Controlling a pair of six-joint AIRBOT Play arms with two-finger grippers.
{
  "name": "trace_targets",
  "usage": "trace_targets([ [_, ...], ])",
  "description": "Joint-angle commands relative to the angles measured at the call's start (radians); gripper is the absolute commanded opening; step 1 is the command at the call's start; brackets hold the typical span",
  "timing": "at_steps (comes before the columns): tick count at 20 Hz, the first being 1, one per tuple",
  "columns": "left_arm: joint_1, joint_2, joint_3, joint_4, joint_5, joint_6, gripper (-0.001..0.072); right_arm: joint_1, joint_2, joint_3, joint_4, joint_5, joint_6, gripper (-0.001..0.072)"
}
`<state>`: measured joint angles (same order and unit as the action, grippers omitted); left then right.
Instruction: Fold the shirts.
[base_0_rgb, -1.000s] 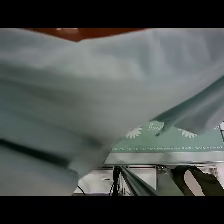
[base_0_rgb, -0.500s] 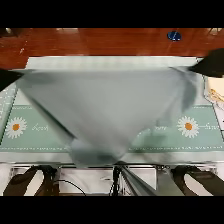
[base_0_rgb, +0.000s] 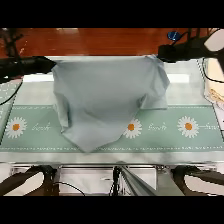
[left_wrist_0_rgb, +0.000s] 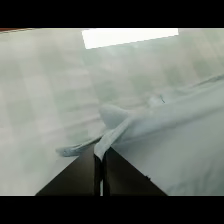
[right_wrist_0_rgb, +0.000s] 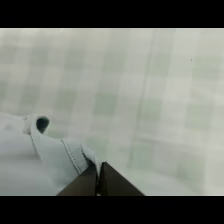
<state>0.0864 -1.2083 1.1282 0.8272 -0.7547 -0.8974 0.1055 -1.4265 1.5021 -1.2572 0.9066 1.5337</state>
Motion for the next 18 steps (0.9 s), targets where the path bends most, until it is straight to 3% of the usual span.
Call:
trace_targets([
  [1, -0.019, -0.130, -0.005, 0.002, 0.187, 0.039, 0.0023, 0.002, -0.109, -0.002, -0.010, -0.158, -0.001, 0.0017],
  [6, -0.019, -0.234, -0.006, -0.047, 0.147, 0.037, 0.0051, 0.002, -0.237, -0.002, -0.010, -0.198, -0.001, 0.0018],
  [7, -0.018, -0.237, -0.006, -0.049, 0.133, 0.037, 0.0188, 0.002, -0.242, -0.002, -0.010, -0.201, -0.001, 0.0018],
  [8, -0.011, -0.228, -0.005, -0.049, 0.107, 0.037, 0.0369, 0.001, -0.240, -0.002, -0.011, -0.208, -0.001, 0.0018],
  [10, 0.026, -0.190, 0.015, -0.048, -0.024, 0.032, 0.0564, -0.003, -0.223, -0.001, -0.010, -0.216, -0.010, 0.0018],
  [15, 0.232, -0.014, 0.016, 0.011, -0.612, -0.280, 0.0530, -0.060, -0.145, -0.001, -0.009, -0.211, -0.009, 0.0018],
  [16, 0.251, 0.043, -0.036, 0.011, -0.702, -0.288, 0.0530, -0.074, -0.135, -0.001, -0.009, -0.206, -0.009, 0.0018],
  [18, 0.247, 0.181, -0.196, 0.011, -0.754, -0.307, 0.0533, -0.090, -0.130, -0.001, -0.008, -0.181, -0.009, 0.0018],
])
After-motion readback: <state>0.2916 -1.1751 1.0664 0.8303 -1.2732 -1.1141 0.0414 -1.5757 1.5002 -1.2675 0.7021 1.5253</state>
